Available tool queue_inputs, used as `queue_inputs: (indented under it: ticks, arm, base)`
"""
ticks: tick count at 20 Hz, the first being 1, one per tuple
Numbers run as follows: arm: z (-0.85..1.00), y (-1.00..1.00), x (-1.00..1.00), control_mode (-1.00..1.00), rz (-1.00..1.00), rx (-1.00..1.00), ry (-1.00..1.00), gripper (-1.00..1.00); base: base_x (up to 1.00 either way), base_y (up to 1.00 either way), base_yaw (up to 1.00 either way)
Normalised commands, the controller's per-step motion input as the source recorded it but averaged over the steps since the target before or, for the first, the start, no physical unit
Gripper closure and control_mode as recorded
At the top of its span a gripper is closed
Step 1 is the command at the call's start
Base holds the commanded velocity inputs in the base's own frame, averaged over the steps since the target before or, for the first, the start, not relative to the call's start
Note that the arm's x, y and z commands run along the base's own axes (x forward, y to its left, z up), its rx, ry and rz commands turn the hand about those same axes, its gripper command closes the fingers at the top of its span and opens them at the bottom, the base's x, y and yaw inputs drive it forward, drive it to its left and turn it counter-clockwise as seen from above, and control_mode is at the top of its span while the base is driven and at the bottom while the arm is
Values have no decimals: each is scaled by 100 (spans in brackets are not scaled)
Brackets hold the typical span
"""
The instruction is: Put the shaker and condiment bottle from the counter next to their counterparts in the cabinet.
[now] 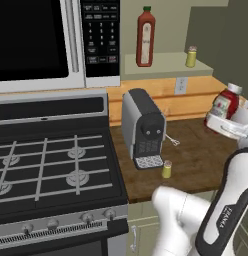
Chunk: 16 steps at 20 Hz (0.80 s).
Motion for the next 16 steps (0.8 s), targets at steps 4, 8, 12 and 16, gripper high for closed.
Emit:
queue_inputs:
  ticks: [4,8,12,16]
  arm:
    - [58,40,1,-100,-16,0,3,100]
    - [6,14,74,-100,-13,-9,6,100]
    - [7,-1,97,-100,-12,-7,1,100]
    - [13,19,31,-100,-2,-14,-4,100]
  base:
    - [0,0,0]
    - [0,0,0]
    - [0,0,0]
    - [0,0,0]
